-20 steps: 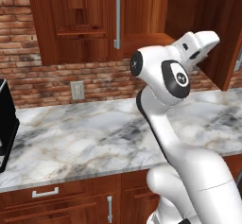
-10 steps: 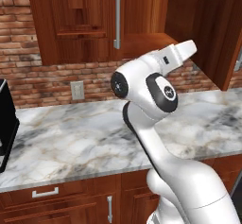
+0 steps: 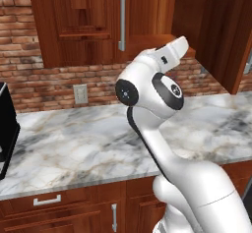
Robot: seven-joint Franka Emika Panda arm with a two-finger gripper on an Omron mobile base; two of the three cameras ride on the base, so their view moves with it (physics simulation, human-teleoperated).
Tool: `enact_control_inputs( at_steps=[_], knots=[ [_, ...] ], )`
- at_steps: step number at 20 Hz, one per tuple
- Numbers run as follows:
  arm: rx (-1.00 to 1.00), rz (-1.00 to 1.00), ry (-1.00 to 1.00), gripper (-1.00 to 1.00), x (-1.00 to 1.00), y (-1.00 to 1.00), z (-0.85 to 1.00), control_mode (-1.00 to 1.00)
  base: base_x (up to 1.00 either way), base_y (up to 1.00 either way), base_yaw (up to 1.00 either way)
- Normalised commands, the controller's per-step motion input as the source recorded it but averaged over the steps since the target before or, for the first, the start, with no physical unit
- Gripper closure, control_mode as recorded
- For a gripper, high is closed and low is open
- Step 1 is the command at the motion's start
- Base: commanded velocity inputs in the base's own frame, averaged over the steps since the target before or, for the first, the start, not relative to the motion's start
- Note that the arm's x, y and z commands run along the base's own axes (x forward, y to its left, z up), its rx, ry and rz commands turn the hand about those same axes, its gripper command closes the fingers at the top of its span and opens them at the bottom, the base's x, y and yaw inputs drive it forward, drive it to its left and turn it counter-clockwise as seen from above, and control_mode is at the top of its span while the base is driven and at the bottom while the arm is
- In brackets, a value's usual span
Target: Open the cabinet and move the ladle to the pot. Then close the cabinet.
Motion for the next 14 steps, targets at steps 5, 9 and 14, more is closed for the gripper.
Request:
enact_control_inputs(
  at_steps=[5, 9, 14],
  knots=[
    [0.00, 0.09, 0.00, -1.00, 0.29, 0.37, 0.03, -1.00, 0.00, 0.00, 0.00],
    [0.00, 0.06, 0.00, -1.00, 0.37, 0.21, 0.02, -1.00, 0.00, 0.00, 0.00],
    [0.09, 0.01, 0.03, -1.00, 0.48, 0.02, 0.14, -1.00, 0.00, 0.00, 0.00]
  ],
)
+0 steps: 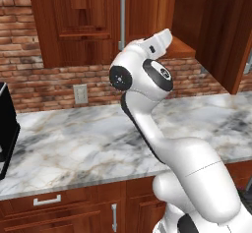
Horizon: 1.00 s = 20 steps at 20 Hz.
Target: Open the cabinet and move the ladle to the pot. Then close the cabinet.
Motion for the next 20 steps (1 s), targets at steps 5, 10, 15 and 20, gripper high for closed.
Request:
enact_control_inputs(
  at_steps=[5, 10, 15, 20],
  knots=[
    [0.13, 0.00, 0.05, -1.00, 0.40, 0.06, 0.22, -1.00, 0.00, 0.00, 0.00],
    [0.13, 0.00, 0.08, -1.00, 0.24, 0.15, 0.33, -1.00, 0.00, 0.00, 0.00],
    [0.10, 0.00, 0.21, -1.00, 0.19, 0.18, 0.24, -1.00, 0.00, 0.00, 0.00],
    [0.09, 0.00, 0.22, -1.00, 0.25, 0.19, 0.03, -1.00, 0.00, 0.00, 0.00]
  ],
)
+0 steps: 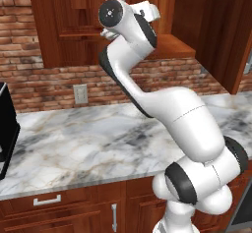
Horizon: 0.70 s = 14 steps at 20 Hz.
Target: Open the cabinet and move the ladle to the pot. Then close the cabinet.
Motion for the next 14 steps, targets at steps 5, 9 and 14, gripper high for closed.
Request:
enact_control_inputs(
  at_steps=[5, 9, 14],
  knots=[
    [0.03, 0.00, 0.06, -1.00, 0.21, 0.21, -0.04, -1.00, 0.00, 0.00, 0.00],
    [0.00, 0.00, 0.00, -1.00, 0.27, 0.30, -0.16, -1.00, 0.00, 0.00, 0.00],
    [0.03, 0.00, 0.00, -1.00, 0.37, 0.01, -0.16, -1.00, 0.00, 0.00, 0.00]
  ],
)
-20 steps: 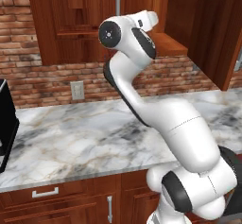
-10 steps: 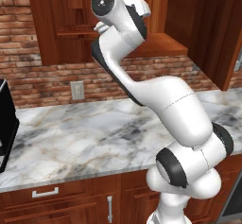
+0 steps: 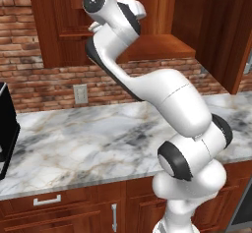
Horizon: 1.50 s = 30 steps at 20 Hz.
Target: Open the cabinet and move the ladle to the pot. Then close the cabinet.
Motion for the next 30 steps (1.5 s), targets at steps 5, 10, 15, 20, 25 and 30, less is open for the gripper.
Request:
enact_control_inputs(
  at_steps=[5, 10, 15, 20, 25, 30],
  knots=[
    [0.03, 0.00, 0.00, -1.00, 0.34, 0.00, -0.30, -1.00, 0.00, 0.00, 0.00],
    [0.03, 0.00, 0.00, -1.00, 0.26, 0.00, -0.34, -1.00, 0.00, 0.00, 0.00],
    [0.05, 0.00, 0.00, -1.00, 0.21, -0.02, -0.14, -1.00, 0.00, 0.00, 0.00],
    [0.00, 0.00, 0.00, -1.00, 0.27, -0.01, -0.38, -1.00, 0.00, 0.00, 0.00],
    [0.02, 0.06, 0.04, -1.00, 0.58, -0.07, -0.47, -1.00, 0.00, 0.00, 0.00],
    [0.04, 0.09, 0.09, -1.00, 0.69, -0.23, -0.46, -1.00, 0.00, 0.00, 0.00]
  ],
)
